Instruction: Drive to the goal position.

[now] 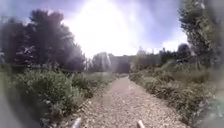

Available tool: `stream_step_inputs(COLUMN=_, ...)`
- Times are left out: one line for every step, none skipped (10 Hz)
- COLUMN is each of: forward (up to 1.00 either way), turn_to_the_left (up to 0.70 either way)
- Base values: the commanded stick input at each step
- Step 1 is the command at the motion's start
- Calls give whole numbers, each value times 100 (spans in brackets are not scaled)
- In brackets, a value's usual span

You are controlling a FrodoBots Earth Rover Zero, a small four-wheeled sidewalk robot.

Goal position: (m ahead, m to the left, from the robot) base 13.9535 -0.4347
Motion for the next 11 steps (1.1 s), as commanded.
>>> stream_step_inputs(forward=70, turn_to_the_left=0)
stream_step_inputs(forward=70, turn_to_the_left=0)
stream_step_inputs(forward=70, turn_to_the_left=0)
stream_step_inputs(forward=70, turn_to_the_left=0)
stream_step_inputs(forward=70, turn_to_the_left=0)
stream_step_inputs(forward=70, turn_to_the_left=0)
stream_step_inputs(forward=70, turn_to_the_left=0)
stream_step_inputs(forward=70, turn_to_the_left=0)
stream_step_inputs(forward=70, turn_to_the_left=0)
stream_step_inputs(forward=70, turn_to_the_left=0)
stream_step_inputs(forward=70, turn_to_the_left=0)
